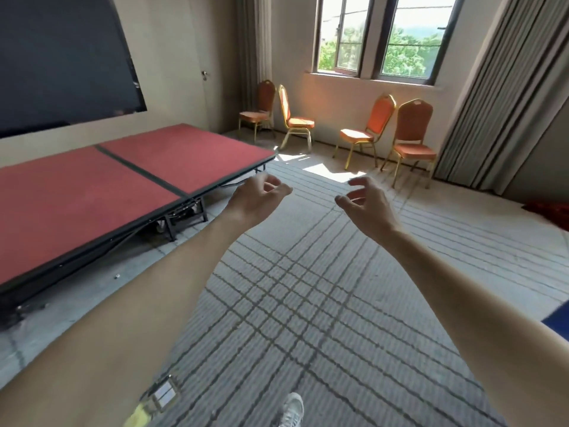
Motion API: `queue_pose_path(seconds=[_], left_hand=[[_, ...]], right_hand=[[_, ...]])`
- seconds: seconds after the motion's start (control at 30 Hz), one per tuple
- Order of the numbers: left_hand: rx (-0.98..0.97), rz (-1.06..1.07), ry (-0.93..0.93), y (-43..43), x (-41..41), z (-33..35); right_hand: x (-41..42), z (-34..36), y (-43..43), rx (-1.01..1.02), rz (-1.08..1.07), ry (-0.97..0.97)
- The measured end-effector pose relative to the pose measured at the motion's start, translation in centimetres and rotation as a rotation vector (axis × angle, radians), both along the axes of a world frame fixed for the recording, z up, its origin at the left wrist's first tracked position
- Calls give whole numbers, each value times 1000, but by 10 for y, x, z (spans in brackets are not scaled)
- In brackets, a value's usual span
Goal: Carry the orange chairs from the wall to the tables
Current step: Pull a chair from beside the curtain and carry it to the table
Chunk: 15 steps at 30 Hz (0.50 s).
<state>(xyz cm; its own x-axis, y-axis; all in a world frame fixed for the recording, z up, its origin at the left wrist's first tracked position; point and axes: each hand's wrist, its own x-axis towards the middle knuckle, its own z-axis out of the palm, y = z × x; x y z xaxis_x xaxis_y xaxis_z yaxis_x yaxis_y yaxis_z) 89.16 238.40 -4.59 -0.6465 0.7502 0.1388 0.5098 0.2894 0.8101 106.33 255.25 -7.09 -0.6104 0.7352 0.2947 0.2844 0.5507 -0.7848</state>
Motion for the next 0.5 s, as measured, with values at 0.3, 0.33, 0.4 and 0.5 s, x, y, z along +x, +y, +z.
queue_pose_path(seconds=[0.3, 0.33, 0.4, 0.5], left_hand=[[-20, 52, 93, 178, -186, 19], [-17, 65, 103, 194, -202, 20], [-21, 81, 128, 229, -238, 20], [-58, 86, 151, 271, -288, 14]], right_hand=[[-193, 14, 170, -26, 45, 80], [-211, 15, 185, -14, 53, 74], [-251, 21, 220, -19, 63, 67], [-301, 20, 260, -41, 74, 57]])
